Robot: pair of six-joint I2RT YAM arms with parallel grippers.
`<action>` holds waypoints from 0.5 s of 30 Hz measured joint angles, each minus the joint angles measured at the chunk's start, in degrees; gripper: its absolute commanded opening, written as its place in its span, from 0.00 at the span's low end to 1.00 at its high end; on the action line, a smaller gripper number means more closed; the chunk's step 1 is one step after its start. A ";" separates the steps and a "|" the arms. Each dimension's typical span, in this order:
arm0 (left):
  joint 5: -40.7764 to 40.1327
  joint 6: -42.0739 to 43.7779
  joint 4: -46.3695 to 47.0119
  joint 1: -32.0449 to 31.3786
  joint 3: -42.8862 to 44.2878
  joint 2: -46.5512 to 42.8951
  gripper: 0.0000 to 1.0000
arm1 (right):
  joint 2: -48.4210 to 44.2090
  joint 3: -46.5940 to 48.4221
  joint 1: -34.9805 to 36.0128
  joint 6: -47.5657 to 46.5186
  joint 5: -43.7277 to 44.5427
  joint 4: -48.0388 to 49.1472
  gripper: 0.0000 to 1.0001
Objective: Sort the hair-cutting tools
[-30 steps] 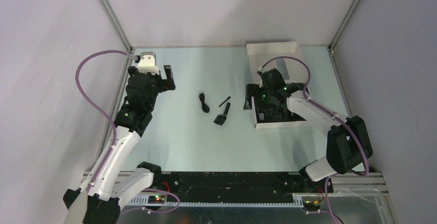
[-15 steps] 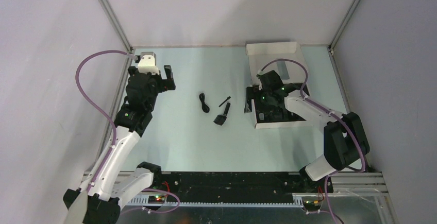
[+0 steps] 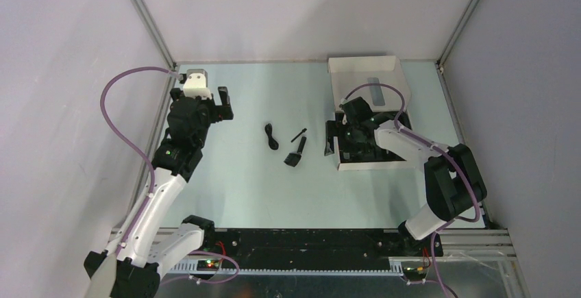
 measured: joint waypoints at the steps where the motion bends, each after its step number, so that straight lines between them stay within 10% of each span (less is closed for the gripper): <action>1: 0.00 0.00 0.02 0.00 0.00 0.00 0.99 | -0.04 0.00 0.00 0.00 0.11 0.00 0.99; 15: 0.02 0.00 0.04 0.00 0.00 0.00 0.99 | -7.50 -0.68 0.20 0.66 3.10 0.11 0.99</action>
